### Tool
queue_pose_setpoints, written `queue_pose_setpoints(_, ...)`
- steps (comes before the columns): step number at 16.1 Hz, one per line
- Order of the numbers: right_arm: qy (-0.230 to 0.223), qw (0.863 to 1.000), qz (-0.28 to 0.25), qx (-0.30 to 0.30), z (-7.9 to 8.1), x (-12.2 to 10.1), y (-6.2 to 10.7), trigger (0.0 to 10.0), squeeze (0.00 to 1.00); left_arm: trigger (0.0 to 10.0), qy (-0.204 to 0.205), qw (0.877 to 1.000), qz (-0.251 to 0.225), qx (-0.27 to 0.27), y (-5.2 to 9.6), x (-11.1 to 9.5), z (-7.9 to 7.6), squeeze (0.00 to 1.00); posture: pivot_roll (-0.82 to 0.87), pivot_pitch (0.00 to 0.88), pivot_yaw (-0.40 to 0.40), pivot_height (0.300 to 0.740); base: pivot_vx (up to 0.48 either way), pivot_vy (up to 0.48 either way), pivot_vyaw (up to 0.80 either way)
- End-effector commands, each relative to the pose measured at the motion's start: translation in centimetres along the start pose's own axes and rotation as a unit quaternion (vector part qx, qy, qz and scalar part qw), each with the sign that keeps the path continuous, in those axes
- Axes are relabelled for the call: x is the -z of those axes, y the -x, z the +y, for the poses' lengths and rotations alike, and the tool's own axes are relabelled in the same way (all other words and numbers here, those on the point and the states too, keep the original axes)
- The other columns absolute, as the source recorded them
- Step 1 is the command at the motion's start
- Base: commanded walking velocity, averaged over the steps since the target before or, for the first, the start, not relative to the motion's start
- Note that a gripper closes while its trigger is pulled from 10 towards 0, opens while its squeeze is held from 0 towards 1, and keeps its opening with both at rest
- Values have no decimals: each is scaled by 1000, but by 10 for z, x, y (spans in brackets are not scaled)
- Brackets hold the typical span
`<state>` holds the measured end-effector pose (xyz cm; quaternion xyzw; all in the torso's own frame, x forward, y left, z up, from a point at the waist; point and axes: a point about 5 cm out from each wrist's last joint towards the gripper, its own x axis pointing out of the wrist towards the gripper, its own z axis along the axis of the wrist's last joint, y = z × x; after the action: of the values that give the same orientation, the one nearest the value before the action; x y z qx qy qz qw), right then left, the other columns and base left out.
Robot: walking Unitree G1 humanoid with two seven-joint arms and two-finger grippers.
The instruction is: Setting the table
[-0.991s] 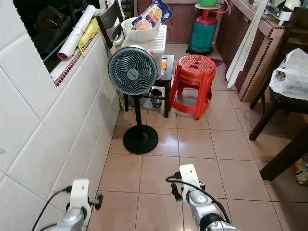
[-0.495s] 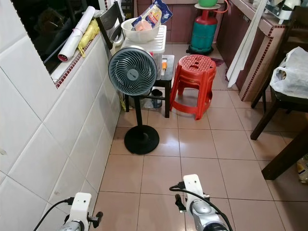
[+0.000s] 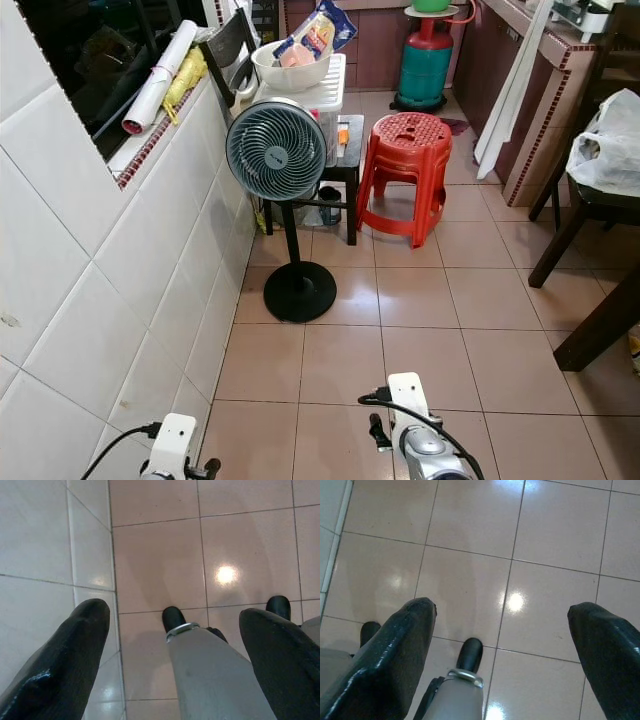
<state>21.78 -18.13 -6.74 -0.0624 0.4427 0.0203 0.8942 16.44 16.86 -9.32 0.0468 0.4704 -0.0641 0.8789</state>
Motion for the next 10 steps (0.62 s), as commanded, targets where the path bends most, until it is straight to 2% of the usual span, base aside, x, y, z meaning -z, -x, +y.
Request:
queue_pose_setpoints(1, -5, 1000, -9, 3, 1, -6, -1, 10000, 0, 10000, -10, 1000, 0, 0, 0, -2, 4, 0, -96, 0, 78, 740, 0, 0, 0)
queue_pose_setpoints(4, -6, 1000, -16, 0, 2, -10, -1, 10000, 0, 10000, -13, 1000, -14, -22, -1, -9, 9, 0, -96, 0, 75, 740, 0, 0, 0)
queue_pose_setpoints(6, -9, 1000, -18, -5, 5, -12, -2, 10000, 0, 10000, 9, 999, -24, -40, -1, -15, 16, 0, -96, 0, 75, 740, 0, 0, 0)
queue_pose_setpoints(7, -17, 1000, -22, -11, 8, -16, -2, 10000, 0, 10000, 99, 993, -37, -46, -2, -26, 21, 0, -97, 0, 76, 740, 0, 0, 0)
queue_pose_setpoints(8, -20, 999, -23, -12, 8, -17, -2, 10000, 0, 10000, 127, 990, -40, -45, -3, -28, 21, 0, -97, 0, 77, 740, 0, 0, 0)
queue_pose_setpoints(10, -25, 999, -26, -13, 9, -20, -2, 10000, 0, 10000, 140, 988, -45, -39, -3, -31, 21, 0, -96, 0, 76, 740, 0, 0, 0)
